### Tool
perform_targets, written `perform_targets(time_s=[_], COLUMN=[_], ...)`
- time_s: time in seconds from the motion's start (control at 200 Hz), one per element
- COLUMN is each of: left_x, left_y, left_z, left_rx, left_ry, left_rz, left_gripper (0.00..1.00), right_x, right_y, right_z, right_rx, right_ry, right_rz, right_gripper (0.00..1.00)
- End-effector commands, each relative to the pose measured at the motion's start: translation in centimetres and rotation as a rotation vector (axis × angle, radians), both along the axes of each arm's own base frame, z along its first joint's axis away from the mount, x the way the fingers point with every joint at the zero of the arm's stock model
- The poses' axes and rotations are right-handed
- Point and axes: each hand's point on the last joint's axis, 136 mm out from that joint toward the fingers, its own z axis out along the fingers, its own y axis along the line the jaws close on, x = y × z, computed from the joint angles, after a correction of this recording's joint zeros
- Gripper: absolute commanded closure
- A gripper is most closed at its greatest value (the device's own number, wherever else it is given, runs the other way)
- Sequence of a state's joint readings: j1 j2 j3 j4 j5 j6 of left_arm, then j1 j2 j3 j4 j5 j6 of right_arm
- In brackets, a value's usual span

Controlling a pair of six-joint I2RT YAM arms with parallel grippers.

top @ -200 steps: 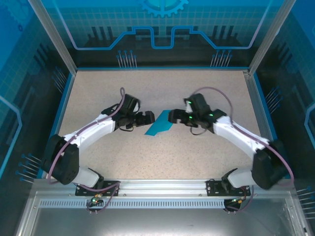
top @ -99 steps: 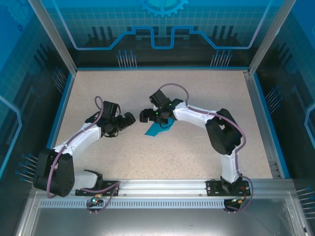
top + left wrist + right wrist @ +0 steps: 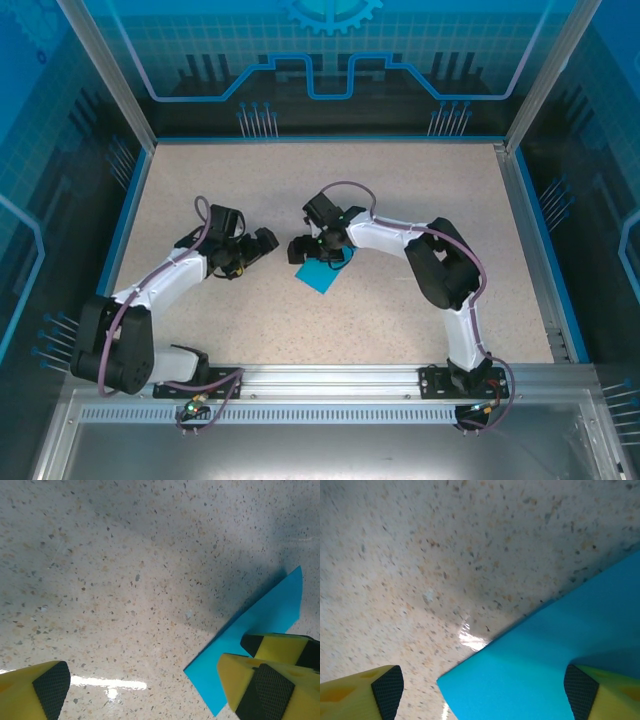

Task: Fold a paper plane with a square sheet of paper (pick it up from the middle)

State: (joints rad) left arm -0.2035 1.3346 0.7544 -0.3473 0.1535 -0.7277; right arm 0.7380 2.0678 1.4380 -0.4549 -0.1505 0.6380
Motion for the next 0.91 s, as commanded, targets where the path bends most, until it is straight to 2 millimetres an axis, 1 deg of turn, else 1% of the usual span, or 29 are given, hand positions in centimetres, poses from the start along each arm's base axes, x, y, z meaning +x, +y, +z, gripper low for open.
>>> perform_targets(time_s=[0.0, 0.11, 0.185, 0.24, 0.31, 0.4, 0.45, 0.46, 0.51, 0.54, 0.635, 0.685, 0.71, 0.725, 0.81, 0.9], left_x=[0.4, 0.4, 0.5, 0.6, 0.6, 0.4, 0.2, 0.2, 0.0, 0.0, -0.2, -0.1, 0.0, 0.0, 0.5, 1.2], left_y=[-0.7, -1.5, -2.3, -2.9, -3.9, -5.6, -6.6, -6.9, -7.9, -8.6, -11.4, -12.9, -13.8, -14.2, -16.5, -18.6], left_z=[0.3, 0.4, 0.4, 0.5, 0.7, 1.1, 1.5, 1.6, 2.0, 2.4, 3.2, 3.6, 3.7, 3.6, 3.5, 3.0], left_rx=[-0.043, -0.076, -0.109, -0.133, -0.159, -0.181, -0.188, -0.189, -0.196, -0.209, -0.267, -0.300, -0.315, -0.323, -0.358, -0.395], left_ry=[-0.010, -0.016, -0.028, -0.035, -0.040, -0.053, -0.066, -0.069, -0.083, -0.092, -0.115, -0.121, -0.121, -0.118, -0.106, -0.087], left_rz=[-0.032, -0.068, -0.101, -0.123, -0.157, -0.215, -0.252, -0.261, -0.296, -0.316, -0.395, -0.433, -0.454, -0.464, -0.507, -0.537], left_gripper=[0.01, 0.01, 0.01, 0.02, 0.02, 0.01, 0.02, 0.02, 0.03, 0.04, 0.07, 0.11, 0.13, 0.15, 0.23, 0.34], right_x=[-3.4, -4.8, -4.7, -4.2, -3.5, -3.0, -3.0, -2.9, -3.2, -3.5, -4.5, -5.0, -5.0, -5.6, -6.6, -7.6], right_y=[-2.4, -5.4, -6.8, -7.2, -7.0, -7.0, -7.6, -7.7, -8.7, -9.6, -12.0, -13.1, -13.3, -13.9, -15.1, -15.6], right_z=[-1.2, -1.1, -0.1, 1.1, 2.9, 4.9, 5.3, 5.7, 6.0, 5.9, 6.0, 6.2, 6.7, 6.0, 5.5, 4.6], right_rx=[-0.071, -0.112, -0.099, -0.077, -0.044, -0.006, 0.003, 0.009, 0.013, 0.006, 0.034, 0.060, 0.084, 0.079, 0.115, 0.134], right_ry=[0.045, 0.029, 0.000, -0.032, -0.080, -0.121, -0.126, -0.132, -0.128, -0.118, -0.083, -0.069, -0.070, -0.049, -0.007, 0.038], right_rz=[0.156, 0.236, 0.248, 0.239, 0.216, 0.137, 0.067, 0.048, -0.032, -0.091, -0.232, -0.288, -0.315, -0.331, -0.393, -0.420], right_gripper=[0.13, 0.13, 0.12, 0.12, 0.12, 0.12, 0.12, 0.12, 0.12, 0.12, 0.12, 0.12, 0.12, 0.12, 0.13, 0.15])
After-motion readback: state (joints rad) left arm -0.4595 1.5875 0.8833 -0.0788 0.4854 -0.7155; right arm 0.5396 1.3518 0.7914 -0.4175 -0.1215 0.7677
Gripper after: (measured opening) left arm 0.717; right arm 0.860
